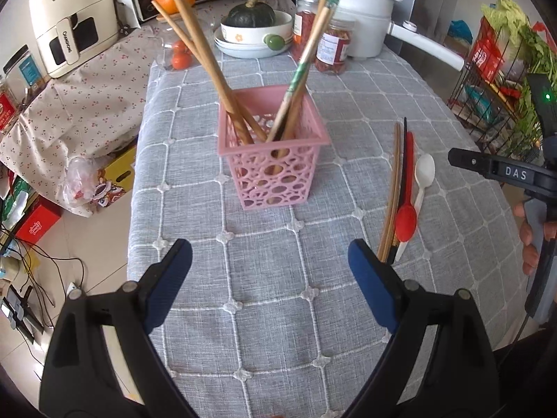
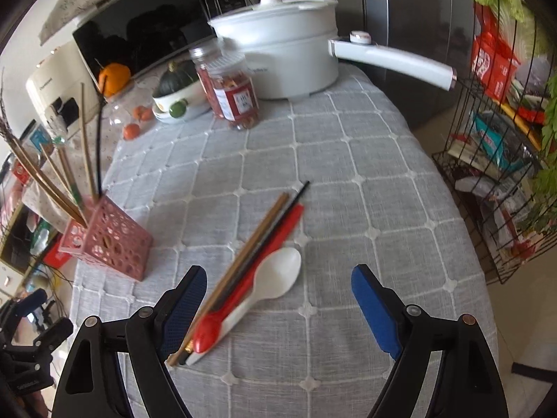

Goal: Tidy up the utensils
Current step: 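Move both open tools back over the remaining utensils on the table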

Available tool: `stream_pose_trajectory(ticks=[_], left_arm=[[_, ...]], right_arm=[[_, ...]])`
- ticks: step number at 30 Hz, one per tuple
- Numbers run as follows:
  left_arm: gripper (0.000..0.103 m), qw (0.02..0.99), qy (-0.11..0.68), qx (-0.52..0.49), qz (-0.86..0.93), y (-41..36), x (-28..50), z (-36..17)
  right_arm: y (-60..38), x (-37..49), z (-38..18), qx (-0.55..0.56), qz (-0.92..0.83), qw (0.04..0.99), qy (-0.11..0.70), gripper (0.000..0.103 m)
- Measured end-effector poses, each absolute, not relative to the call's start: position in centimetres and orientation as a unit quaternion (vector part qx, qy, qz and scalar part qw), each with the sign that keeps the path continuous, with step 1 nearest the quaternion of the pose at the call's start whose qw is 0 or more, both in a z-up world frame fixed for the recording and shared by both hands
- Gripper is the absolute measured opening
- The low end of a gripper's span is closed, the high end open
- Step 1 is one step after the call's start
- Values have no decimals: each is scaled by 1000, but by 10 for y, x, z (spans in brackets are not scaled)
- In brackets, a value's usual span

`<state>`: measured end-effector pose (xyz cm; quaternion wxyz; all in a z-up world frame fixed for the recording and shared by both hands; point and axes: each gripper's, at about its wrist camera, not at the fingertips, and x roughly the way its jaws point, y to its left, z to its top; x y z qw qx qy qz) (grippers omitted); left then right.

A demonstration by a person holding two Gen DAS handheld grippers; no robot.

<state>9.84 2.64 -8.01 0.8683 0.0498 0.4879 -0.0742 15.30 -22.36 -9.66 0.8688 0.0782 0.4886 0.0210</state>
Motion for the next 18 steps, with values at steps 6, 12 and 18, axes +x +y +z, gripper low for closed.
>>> stream_pose_trajectory(ticks=[6,12,18], left_arm=[[91,858,504,68,-78,16,102,-91],[91,853,512,67,-78,13,105,-95],[91,851,514,66,-84,12,106,-97]], right_arm=[[-231,166,-132,106,7,831,547,86],[-220,180,-149,107,-4,815,570,86],[-204,185,-158,76,-16,806,587,69]])
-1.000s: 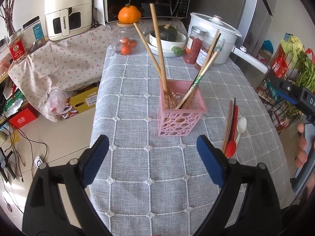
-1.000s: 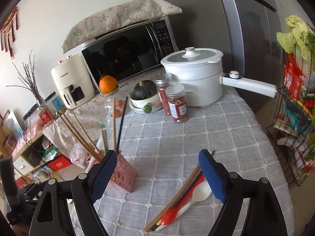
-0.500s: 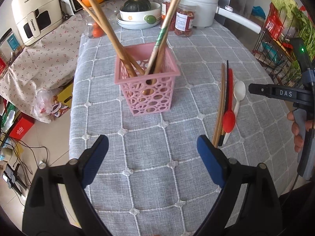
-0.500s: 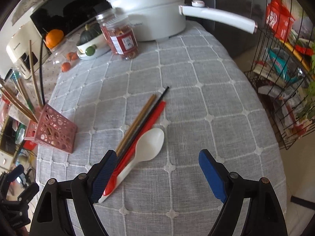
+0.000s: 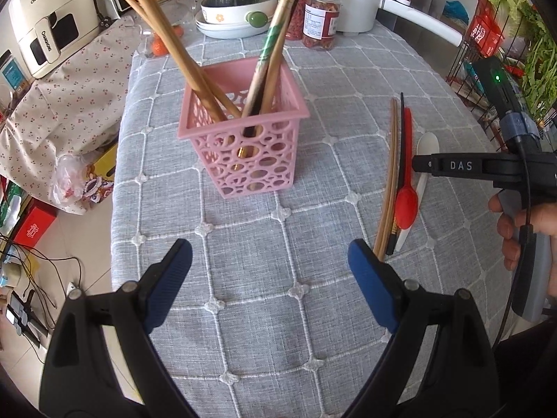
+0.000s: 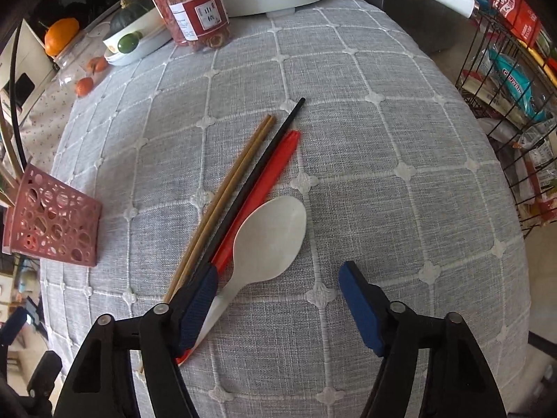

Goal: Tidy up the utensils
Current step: 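Move both open tools back over the remaining utensils on the table, then grasp the wooden chopsticks with the left tool while the right tool grasps the white spoon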

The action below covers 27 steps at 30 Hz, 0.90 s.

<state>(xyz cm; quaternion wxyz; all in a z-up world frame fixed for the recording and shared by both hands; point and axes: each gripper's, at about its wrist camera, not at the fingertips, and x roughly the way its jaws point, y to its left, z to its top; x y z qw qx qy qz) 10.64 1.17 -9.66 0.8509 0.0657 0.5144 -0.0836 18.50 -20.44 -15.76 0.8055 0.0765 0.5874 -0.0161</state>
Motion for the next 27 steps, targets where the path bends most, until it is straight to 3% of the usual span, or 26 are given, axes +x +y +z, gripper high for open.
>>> stream_pose_trajectory(ticks=[4,9,12,17,19,20,21,23,27], left_arm=[[91,850,515,59,-97,8,104,-95],[89,849,512,49,-123,-4,100,-90],[79,846,510,43,-145,-19,99,-85],[41,835,516,58,-181,-62,112,-87],[32,832,519,66,-185,-80,125,-93],[29,830,523,68,-185,-88,132,-97],[27,827,527,66,-185,-95,141,-101],[20,821,539,54,-180,-106,161,-110],[17,819,549,38,-162,-119,197,-123]], right_arm=[[-203,185,-156,63,-9,805,590,38],[-219,181,-151,80,16,799,596,33],[-234,177,-140,83,21,806,585,32],[-267,168,-120,110,21,819,563,30],[-280,164,-115,125,22,821,557,28],[-286,163,-113,132,23,821,555,27],[-292,161,-113,137,27,820,555,8],[-299,159,-113,144,30,818,555,9],[-307,163,-119,156,33,814,559,9]])
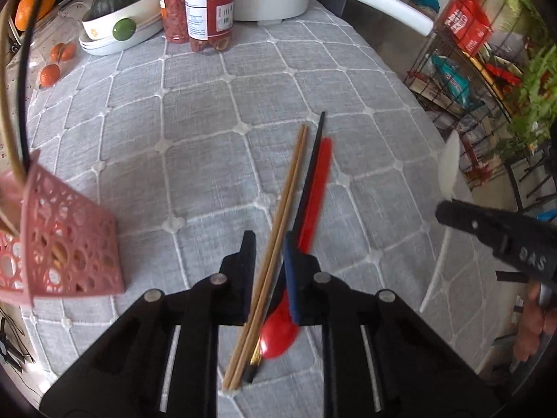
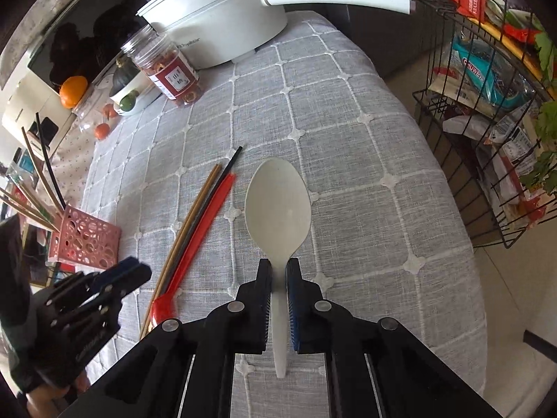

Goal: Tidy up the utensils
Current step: 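Grasp the wooden chopsticks with the left tool while the right tool grasps the white spoon, then carry the wooden chopsticks into the pink basket and open the left tool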

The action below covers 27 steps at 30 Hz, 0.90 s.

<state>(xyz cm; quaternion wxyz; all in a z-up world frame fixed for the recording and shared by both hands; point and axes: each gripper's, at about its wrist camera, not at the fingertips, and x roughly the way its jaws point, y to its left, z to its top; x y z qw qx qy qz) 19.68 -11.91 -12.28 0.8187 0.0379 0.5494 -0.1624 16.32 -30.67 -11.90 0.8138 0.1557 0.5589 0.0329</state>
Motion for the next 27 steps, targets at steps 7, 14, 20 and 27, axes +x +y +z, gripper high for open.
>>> stream_pose_trajectory(ticks=[7,14,20,27], left_arm=[[13,814,557,44,-162,-140,230,-134],[13,795,575,64,-181,-152,240,-142],[12,789,578,96,-183,-160,236,-145],[11,822,532,81,-183,-139,206,-115]], right_arm=[[-322,170,-118,190,39,813,549,9],[-323,172,-118,196,43,811,549,9],[-322,172,-119,193,40,810,552,9],[-318,165,-105,190,40,823,534,9]])
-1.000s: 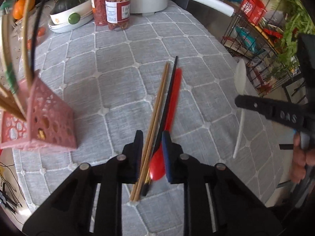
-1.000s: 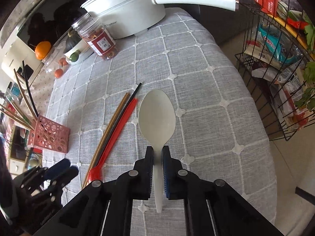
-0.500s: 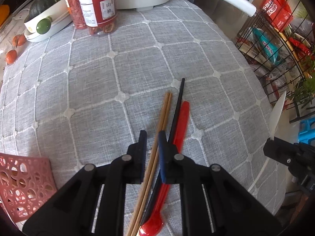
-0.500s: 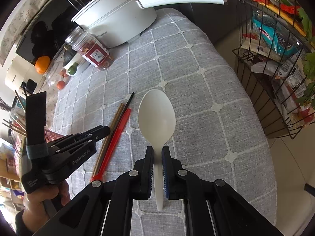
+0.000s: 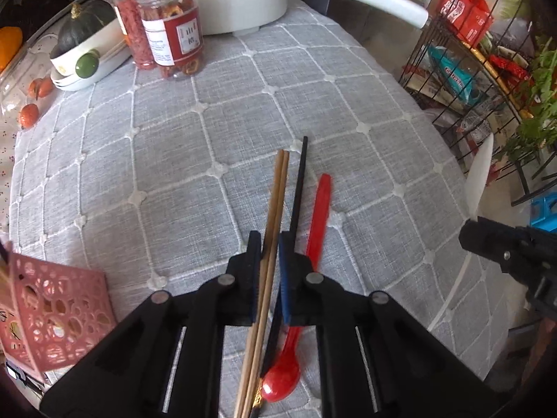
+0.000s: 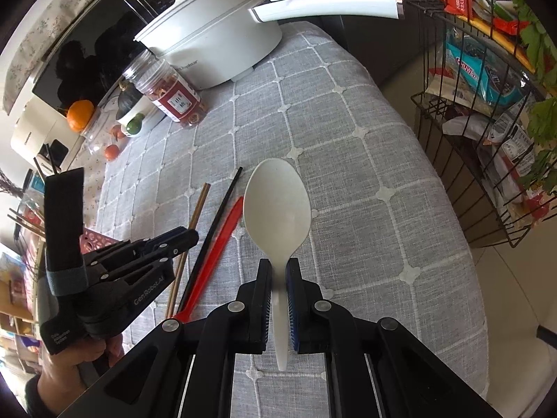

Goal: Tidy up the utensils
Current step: 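Carry the wooden chopsticks into the pink basket and open the left tool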

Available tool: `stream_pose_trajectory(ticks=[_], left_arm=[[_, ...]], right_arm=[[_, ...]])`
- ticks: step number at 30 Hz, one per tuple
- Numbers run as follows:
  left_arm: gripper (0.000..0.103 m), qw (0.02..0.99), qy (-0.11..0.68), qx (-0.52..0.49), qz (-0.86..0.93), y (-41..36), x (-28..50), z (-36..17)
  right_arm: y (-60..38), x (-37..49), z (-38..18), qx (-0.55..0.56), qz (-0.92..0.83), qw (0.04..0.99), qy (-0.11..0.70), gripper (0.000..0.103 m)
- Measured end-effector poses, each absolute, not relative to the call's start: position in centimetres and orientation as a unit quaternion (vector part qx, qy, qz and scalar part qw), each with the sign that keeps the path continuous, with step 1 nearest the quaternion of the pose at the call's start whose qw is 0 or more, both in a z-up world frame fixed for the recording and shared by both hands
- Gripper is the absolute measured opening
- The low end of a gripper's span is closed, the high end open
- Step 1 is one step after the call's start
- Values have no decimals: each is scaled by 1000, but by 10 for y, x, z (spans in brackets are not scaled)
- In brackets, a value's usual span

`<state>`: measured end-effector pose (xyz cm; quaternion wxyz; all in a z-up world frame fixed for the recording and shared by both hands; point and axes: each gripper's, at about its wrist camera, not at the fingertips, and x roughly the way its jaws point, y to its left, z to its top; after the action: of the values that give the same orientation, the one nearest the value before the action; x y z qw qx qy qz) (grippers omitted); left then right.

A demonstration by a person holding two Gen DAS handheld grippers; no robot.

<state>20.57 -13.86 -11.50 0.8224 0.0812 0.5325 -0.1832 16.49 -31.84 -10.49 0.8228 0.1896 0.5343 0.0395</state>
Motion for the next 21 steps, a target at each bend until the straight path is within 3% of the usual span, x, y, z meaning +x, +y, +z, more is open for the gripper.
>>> stream_pose_trajectory(ticks=[21], left_arm=[[5,941,286,-3,-182,-16,74,39]], right_arm=[[-270,104,1,176,85,907,374,9]])
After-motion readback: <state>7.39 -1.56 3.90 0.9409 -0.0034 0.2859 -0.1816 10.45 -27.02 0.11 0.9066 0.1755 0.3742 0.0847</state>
